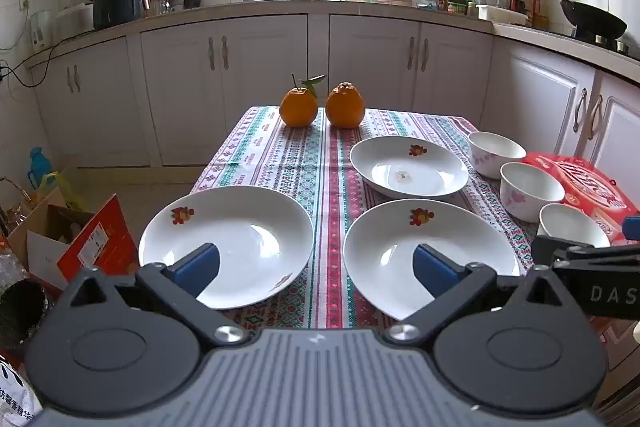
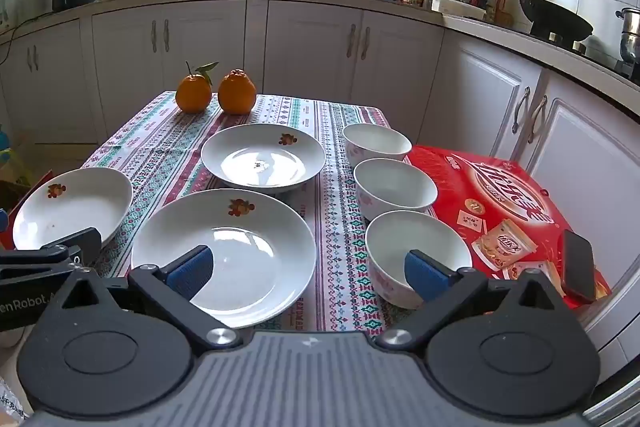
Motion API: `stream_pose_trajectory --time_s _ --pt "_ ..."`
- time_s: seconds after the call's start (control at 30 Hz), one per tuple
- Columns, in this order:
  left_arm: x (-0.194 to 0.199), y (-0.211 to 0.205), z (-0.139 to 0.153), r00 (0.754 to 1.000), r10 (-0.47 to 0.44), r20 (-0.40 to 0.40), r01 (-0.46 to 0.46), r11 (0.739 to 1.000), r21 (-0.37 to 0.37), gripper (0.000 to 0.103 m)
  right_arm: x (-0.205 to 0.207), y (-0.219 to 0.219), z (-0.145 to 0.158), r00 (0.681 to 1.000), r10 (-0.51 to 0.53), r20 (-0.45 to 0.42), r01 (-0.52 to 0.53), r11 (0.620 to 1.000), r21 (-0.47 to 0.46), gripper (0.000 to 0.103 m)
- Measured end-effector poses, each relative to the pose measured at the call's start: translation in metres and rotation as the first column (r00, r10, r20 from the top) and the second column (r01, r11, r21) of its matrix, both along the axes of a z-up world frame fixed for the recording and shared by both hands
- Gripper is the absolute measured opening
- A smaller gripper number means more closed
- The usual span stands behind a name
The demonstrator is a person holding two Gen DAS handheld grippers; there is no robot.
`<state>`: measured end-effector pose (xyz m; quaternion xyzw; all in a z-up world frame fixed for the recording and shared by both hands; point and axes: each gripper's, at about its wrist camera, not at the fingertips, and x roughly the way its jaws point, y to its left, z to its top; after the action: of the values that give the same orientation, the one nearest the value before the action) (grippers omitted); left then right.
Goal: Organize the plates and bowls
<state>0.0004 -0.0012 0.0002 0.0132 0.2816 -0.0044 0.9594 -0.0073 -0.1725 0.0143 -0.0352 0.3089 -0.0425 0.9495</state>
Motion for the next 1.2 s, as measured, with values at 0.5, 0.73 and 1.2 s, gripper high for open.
stream_pose_trajectory --time_s 0.5,0.73,1.2 --pt "-0.0028 0.0006 0.0009 1.000 0.003 0.020 -0.003 1.000 -0.008 0.102 0.0011 0.0013 0.0011 1.000 -0.002 -0.005 0.002 1.000 -0.008 0.103" --pt "-0.0027 0.0010 0.0012 1.000 0.003 0.019 -0.003 1.000 -0.009 0.102 -0.0016 0.0014 0.0016 1.000 -0.002 -0.003 0.002 1.000 -0.010 0.103" --pt "-0.0022 0.0006 0.0014 1.000 0.003 0.018 -0.003 1.000 -0.007 0.102 -0.0019 0.0021 0.0001 1.000 -0.004 -0.001 0.004 1.000 -0.013 0.103"
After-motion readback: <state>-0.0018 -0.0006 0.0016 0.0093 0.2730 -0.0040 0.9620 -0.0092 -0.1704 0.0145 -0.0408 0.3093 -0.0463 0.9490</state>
